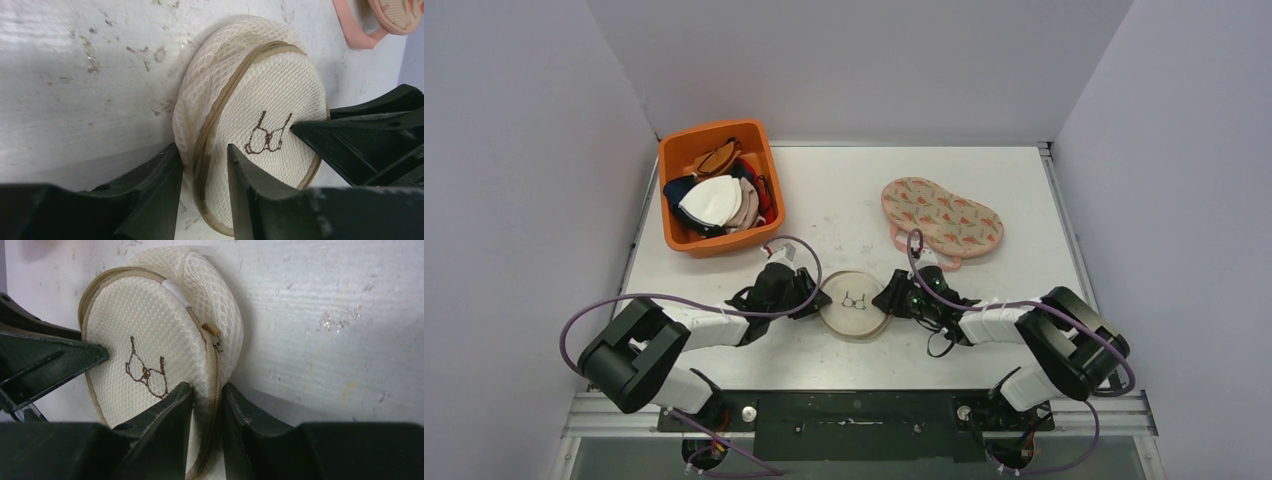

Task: Unzip the laundry bag and remove the bra
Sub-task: Move the laundry bag to the center of the board.

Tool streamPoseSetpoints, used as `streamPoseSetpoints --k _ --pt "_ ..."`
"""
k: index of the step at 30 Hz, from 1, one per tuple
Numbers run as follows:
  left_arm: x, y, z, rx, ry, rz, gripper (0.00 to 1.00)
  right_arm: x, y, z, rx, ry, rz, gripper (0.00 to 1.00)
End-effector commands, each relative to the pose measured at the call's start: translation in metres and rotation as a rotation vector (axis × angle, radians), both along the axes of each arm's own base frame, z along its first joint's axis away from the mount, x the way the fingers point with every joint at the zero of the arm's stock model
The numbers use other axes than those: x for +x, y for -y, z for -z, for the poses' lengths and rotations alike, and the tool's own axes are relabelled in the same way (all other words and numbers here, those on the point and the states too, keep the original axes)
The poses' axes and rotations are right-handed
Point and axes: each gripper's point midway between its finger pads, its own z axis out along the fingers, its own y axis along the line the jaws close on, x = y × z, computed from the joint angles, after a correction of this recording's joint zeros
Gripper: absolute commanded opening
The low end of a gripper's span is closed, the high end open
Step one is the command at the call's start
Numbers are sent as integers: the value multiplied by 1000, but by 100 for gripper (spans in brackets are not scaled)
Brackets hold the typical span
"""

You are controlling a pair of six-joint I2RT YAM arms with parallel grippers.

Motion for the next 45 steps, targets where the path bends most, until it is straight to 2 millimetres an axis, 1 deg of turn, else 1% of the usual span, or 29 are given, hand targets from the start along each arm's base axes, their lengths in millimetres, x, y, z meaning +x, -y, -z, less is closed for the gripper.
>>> streamPoseSetpoints --k 1,4,7,9,10,11,13,15,16,17,19,21,22,25,29,31,38,41,42,45 --pt "12 -4 -13 27 13 -41 39 3 -2 21 -33 -60 20 26" --pt "14 -12 -18 52 16 -71 44 14 -6 23 -19 -62 52 23" --pt "13 -26 -26 95 16 -118 55 27 -7 23 -12 -62 101 21" --pt "12 -35 -34 111 25 -146 62 38 -10 20 -9 -49 126 20" --pt "11 -37 -45 100 46 -141 63 44 -12 19 -6 -45 138 19" --pt "9 -39 -52 104 56 -132 66 50 -15 17 1 -41 146 19" --pt "2 -50 -61 142 50 -137 70 63 -20 13 8 -27 164 19" --pt "-2 -57 -76 152 69 -144 72 77 -26 9 16 -13 182 19" --pt "-4 -61 -84 150 85 -150 73 87 -30 5 22 0 192 19" --pt "-7 -64 -91 147 95 -152 73 93 -31 7 17 2 207 19" --pt "-13 -71 -104 131 122 -167 74 112 -36 4 23 23 241 19" --pt "-20 -78 -115 106 147 -183 74 130 -40 5 28 33 270 19" --pt "-22 -81 -119 98 157 -190 74 139 -42 9 26 31 282 19" --pt "-28 -88 -133 65 197 -209 75 165 -54 13 30 34 296 19" --pt "-33 -96 -147 57 237 -223 75 204 -68 12 30 63 327 19" --pt "-34 -100 -151 61 250 -227 75 220 -74 14 27 69 335 19" --pt "-36 -105 -157 73 271 -231 76 265 -80 15 59 94 369 20" --pt "-35 -108 -158 91 277 -238 76 279 -81 19 39 96 378 21" --pt "-35 -110 -158 98 278 -241 76 282 -81 24 19 90 379 21" --pt "-34 -113 -159 112 286 -248 75 291 -83 25 9 101 371 21"
